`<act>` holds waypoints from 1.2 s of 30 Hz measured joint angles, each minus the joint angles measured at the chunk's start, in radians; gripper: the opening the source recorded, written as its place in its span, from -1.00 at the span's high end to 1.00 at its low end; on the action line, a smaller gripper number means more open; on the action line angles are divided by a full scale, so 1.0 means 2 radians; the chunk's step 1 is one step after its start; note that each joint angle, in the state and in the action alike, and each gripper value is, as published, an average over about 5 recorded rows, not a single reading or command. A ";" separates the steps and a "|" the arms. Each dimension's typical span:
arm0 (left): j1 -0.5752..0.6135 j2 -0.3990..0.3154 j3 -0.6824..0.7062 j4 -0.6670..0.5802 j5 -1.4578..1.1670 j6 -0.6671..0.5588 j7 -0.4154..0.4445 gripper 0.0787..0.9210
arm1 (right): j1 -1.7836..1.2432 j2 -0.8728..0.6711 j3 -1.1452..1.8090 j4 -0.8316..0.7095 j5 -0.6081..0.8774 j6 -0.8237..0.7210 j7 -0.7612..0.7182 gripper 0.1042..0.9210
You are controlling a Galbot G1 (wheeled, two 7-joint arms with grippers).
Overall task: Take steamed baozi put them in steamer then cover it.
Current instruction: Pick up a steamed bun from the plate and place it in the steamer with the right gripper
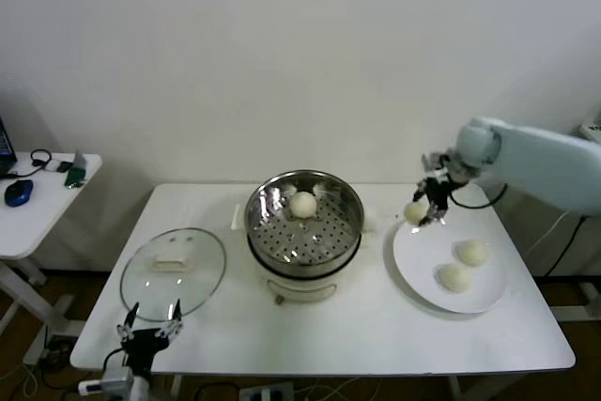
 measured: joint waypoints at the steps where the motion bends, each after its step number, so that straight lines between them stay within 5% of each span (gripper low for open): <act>1: 0.000 0.000 0.000 0.000 0.000 0.000 0.000 -0.77 | 0.014 0.007 -0.002 0.006 0.012 -0.003 0.000 -0.32; 14: 0.004 0.001 -0.001 -0.012 -0.004 0.002 -0.001 -0.77 | 0.050 0.140 0.015 0.048 0.112 -0.054 0.046 -0.32; 36: 0.010 0.003 -0.002 -0.019 -0.003 -0.003 -0.002 -0.77 | -0.084 0.285 -0.002 -0.038 0.076 -0.080 0.106 -0.33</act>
